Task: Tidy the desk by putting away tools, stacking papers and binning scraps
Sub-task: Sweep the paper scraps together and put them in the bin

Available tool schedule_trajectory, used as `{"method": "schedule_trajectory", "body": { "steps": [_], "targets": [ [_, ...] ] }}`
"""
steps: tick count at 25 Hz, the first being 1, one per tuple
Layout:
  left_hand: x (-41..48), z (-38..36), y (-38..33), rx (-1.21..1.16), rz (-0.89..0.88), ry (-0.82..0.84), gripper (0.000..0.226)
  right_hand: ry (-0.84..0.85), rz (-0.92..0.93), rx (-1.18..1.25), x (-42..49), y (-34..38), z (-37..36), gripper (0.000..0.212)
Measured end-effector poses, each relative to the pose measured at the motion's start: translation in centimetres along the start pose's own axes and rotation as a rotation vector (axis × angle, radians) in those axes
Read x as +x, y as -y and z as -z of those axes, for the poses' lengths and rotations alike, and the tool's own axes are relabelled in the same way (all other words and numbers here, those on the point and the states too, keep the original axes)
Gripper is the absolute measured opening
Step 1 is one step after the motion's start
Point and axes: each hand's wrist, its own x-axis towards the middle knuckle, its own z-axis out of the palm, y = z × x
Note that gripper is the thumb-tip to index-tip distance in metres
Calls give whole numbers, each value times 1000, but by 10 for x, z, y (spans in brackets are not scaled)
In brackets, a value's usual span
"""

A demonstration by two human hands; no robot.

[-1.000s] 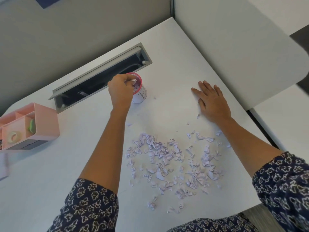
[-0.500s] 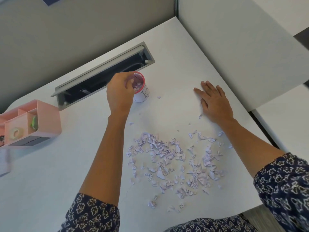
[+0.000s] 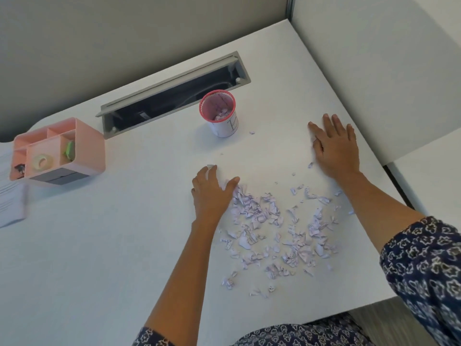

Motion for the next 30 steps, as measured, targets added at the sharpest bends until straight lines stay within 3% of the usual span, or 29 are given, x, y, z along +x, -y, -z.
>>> {"method": "schedule_trajectory", "body": {
  "steps": [6, 12, 15, 24, 30],
  "targets": [
    [-38, -19, -13, -16, -177, 162, 90, -46, -94, 7, -16, 11, -5, 46],
    [-53, -34, -13, -62, -307, 72, 35, -50, -63, 0, -29, 14, -7, 48],
    [-48, -32, -14, -77, -340, 29, 24, -61, -69, 2, -29, 14, -6, 47],
    [-33, -8, -34, -544, -42, -74, 21, -82, -88, 42, -27, 14, -6, 45],
    [10, 34, -55, -683, 0, -149, 17, -112, -82, 29, -27, 13, -7, 46]
  ]
}}
